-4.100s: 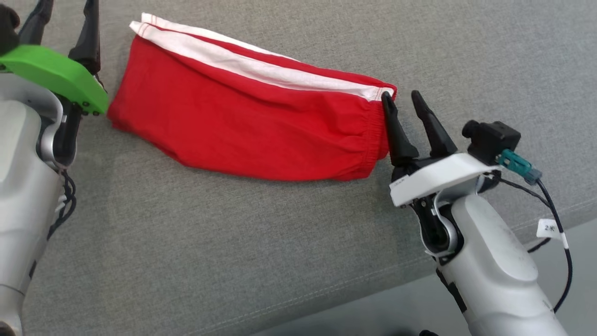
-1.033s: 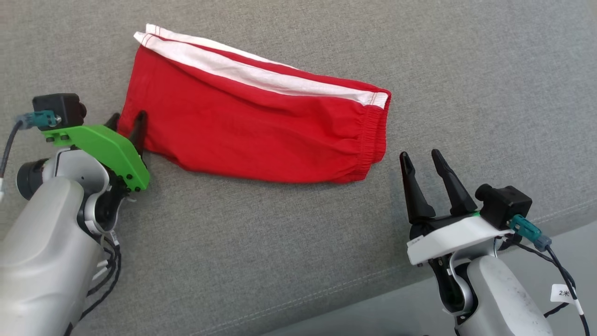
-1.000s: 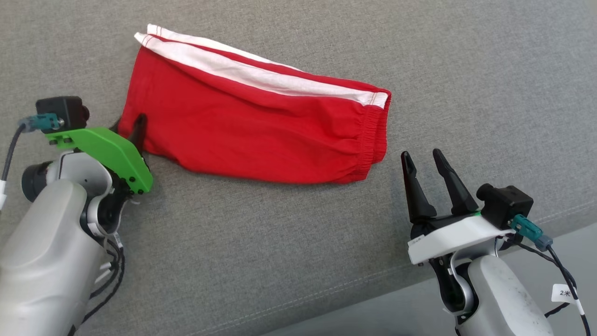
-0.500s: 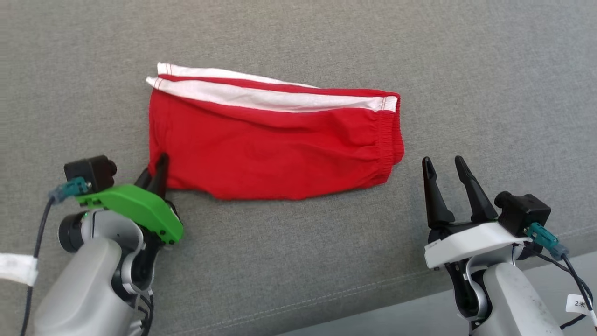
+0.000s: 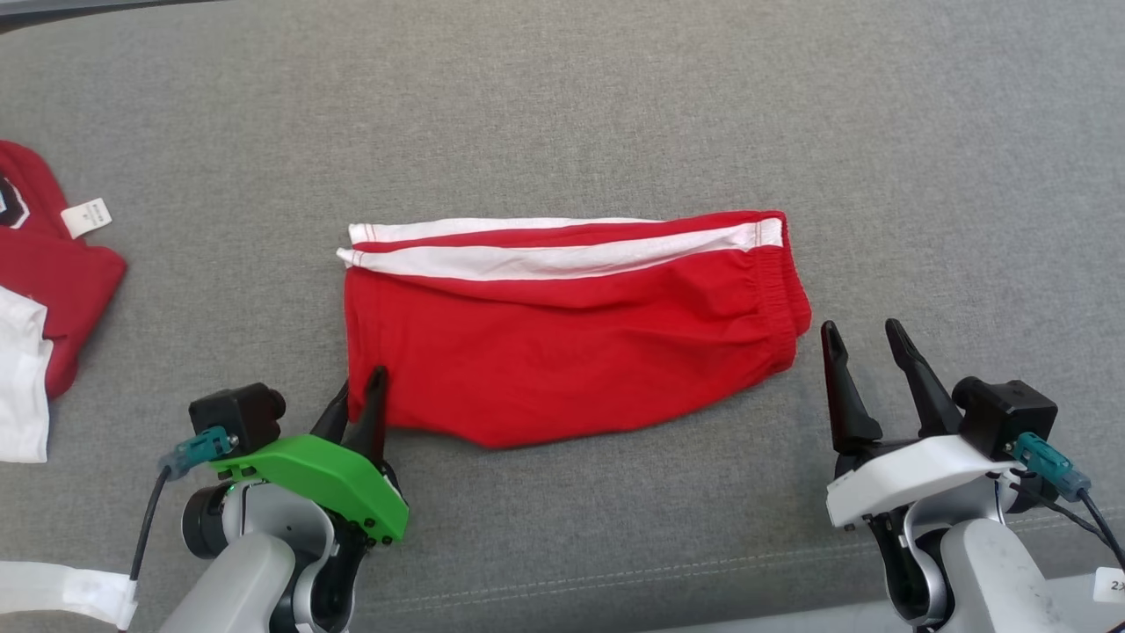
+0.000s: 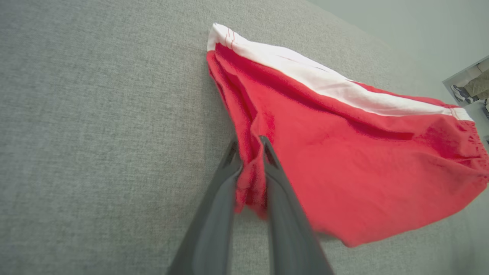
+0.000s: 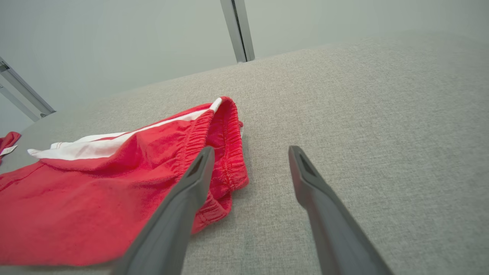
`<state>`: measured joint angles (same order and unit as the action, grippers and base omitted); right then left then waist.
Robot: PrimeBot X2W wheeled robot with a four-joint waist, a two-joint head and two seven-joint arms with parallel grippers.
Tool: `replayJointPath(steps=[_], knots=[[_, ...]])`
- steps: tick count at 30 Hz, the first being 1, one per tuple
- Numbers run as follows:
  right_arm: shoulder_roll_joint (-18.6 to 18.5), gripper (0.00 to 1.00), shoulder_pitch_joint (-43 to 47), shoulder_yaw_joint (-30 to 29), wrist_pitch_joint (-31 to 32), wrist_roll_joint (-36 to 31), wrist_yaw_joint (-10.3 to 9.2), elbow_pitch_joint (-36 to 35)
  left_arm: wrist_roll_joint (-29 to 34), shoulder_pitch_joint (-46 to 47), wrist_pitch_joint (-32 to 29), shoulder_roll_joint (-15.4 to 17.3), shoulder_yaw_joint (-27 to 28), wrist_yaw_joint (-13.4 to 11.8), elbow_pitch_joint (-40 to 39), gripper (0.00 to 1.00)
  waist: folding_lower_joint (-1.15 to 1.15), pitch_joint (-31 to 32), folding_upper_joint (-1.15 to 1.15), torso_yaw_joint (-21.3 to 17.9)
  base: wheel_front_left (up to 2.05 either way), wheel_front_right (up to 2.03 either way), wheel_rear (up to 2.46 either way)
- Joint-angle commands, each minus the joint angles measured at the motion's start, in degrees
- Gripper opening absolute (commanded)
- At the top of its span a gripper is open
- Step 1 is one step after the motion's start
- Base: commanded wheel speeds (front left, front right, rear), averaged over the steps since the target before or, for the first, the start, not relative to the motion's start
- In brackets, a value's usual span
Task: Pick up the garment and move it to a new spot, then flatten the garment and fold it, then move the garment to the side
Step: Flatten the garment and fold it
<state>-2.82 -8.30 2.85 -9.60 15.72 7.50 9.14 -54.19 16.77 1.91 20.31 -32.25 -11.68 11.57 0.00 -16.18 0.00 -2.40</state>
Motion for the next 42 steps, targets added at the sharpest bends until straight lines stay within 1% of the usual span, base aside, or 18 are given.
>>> replayJointPath(steps=[1, 2, 5, 10, 15, 18, 20, 21, 22, 24, 27, 30, 35, 39, 42], knots=[[-0.16, 1.0, 0.62, -0.16, 0.42, -0.52, -0.02, -0.59, 0.17, -0.13, 0.29, -0.24, 0.03, 0.02, 0.39, 1.0, 0.0, 1.45, 0.0, 1.47, 0.0, 0.0, 0.0], [-0.16, 1.0, 0.75, -0.15, 0.79, -0.63, -0.02, -0.8, 0.24, -0.01, -0.12, -0.37, -0.49, 0.14, 0.88, 1.0, 0.0, 1.65, 0.0, 1.54, 0.0, 0.0, 0.0], [-0.17, 1.0, 0.74, 0.22, 1.37, -1.24, -0.02, -1.33, 1.65, 0.81, 1.67, -0.12, -0.03, -0.78, 1.73, 1.0, 0.0, 2.15, 0.0, 1.46, 0.0, 0.0, 0.0], [-0.16, 1.0, 0.55, 0.43, 1.56, -2.61, -0.02, -1.57, 5.0, 1.12, 8.02, 0.84, 1.66, -2.94, 1.7, 1.0, 0.0, 3.73, 0.0, 1.42, 0.0, 0.0, 0.0], [-0.16, 1.0, 0.1, -0.01, 2.03, -4.32, -0.02, -1.8, 8.93, 1.07, 11.21, 3.1, 2.97, -5.26, -0.46, 1.0, 0.0, 5.76, 0.0, 1.81, 0.0, 0.0, 0.0], [-0.16, 1.0, -0.24, -0.23, 2.36, -5.14, -0.02, -1.83, 10.81, -0.07, 12.23, 4.37, 4.06, -6.21, -2.65, 1.0, 0.0, 6.78, 0.0, 2.08, 0.0, 0.0, 0.0], [-0.16, 1.0, 0.04, -0.28, 2.49, -5.54, -0.02, -1.43, 11.81, -1.91, 12.56, 5.36, 4.45, -6.66, -3.85, 1.0, 0.0, 7.78, 0.0, 2.09, 0.0, 0.0, 0.0], [-0.16, 1.0, 0.04, -0.28, 2.49, -5.54, -0.02, -1.43, 11.81, -1.91, 12.56, 5.36, 4.45, -6.66, -3.85, 1.0, 0.0, 7.78, 0.0, 2.09, 0.0, 0.0, 0.0], [-0.16, 1.0, 0.58, -0.2, 2.75, -5.88, -0.02, -1.17, 12.79, -3.52, 12.9, 5.99, 5.15, -7.51, -5.39, 1.0, 0.0, 8.51, 0.0, 2.0, 0.0, 0.0, 0.0], [-0.17, 1.0, 1.31, -0.23, 2.88, -5.94, -0.02, -1.06, 13.89, -5.22, 12.86, 6.73, 5.53, -8.4, -6.74, 1.0, 0.0, 9.1, 0.0, 2.01, 0.0, 0.0, 0.0], [-0.16, 1.0, 2.66, -0.49, 3.33, -5.45, -0.02, -0.78, 14.7, -8.41, 13.07, 7.2, 6.18, -9.61, -8.79, 1.0, 0.0, 10.02, 0.0, 1.94, 0.0, 0.0, 0.0], [-0.16, 1.0, 4.82, -0.73, 3.94, -5.35, -0.02, -1.02, 15.73, -10.79, 13.11, 7.57, 5.71, -10.43, -10.44, 1.0, 0.0, 10.93, 0.0, 2.13, 0.0, 0.0, 0.0], [-0.16, 1.0, 7.11, -0.98, 4.89, -5.43, -0.02, -1.88, 16.49, -12.67, 12.84, 8.15, 5.16, -11.56, -11.85, 1.0, 0.0, 11.69, 0.0, 2.14, 0.0, 0.0, 0.0], [-0.16, 1.0, 8.07, -1.35, 5.25, -5.1, -0.02, -2.6, 16.55, -12.56, 12.71, 8.0, 4.93, -11.48, -12.36, 1.0, 0.0, 12.15, 0.0, 2.32, 0.0, 0.0, 0.0], [-0.16, 1.0, 8.01, -1.92, 5.62, -4.78, -0.02, -2.99, 16.37, -11.37, 12.69, 7.74, 4.77, -10.83, -12.18, 1.0, 0.0, 12.37, 0.0, 2.93, 0.0, 0.0, 0.0]])
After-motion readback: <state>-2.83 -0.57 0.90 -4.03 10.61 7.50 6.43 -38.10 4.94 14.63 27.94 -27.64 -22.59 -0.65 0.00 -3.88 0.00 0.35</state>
